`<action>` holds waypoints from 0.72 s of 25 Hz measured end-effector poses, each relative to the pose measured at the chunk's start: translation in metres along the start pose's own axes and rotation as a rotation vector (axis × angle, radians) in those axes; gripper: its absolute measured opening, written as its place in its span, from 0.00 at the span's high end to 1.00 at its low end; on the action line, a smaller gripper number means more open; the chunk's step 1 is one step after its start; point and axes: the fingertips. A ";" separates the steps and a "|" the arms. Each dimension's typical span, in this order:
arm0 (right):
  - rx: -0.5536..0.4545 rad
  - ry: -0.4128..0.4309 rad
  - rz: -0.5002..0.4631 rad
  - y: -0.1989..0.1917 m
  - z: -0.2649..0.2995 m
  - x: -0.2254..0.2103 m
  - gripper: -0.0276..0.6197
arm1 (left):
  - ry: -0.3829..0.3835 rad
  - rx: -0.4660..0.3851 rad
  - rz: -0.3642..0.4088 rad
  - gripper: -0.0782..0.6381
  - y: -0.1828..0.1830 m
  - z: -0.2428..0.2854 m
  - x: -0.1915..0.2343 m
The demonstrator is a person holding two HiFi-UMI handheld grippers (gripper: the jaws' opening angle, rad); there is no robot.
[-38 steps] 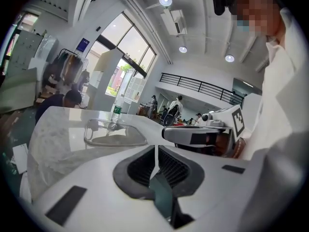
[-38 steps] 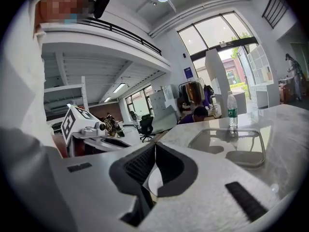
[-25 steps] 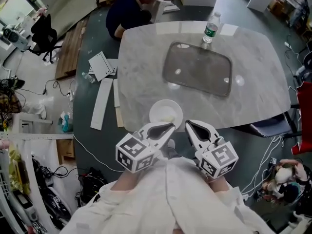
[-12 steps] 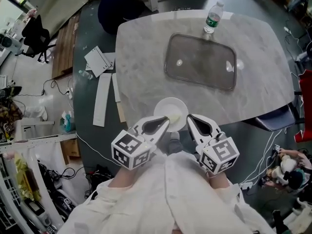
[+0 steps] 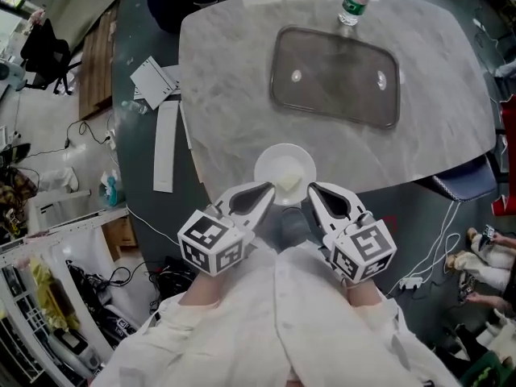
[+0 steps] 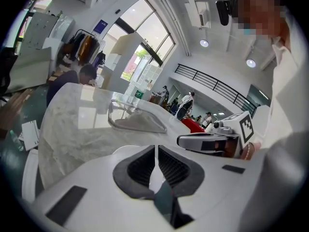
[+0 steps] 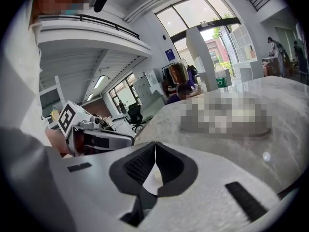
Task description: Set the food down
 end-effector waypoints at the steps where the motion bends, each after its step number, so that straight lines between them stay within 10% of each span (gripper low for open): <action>1: 0.004 0.000 0.005 -0.002 0.000 -0.001 0.95 | 0.008 -0.001 -0.009 0.85 -0.002 0.001 0.002; 18: 0.101 -0.085 0.131 -0.066 0.008 -0.018 0.95 | 0.089 0.095 -0.115 0.85 -0.056 0.009 0.042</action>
Point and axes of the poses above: the fingertips, and each gripper's own axes: z forward along the fingers, x to its left, y out of its top, and after that the axes turned 13 degrees about y, right-handed
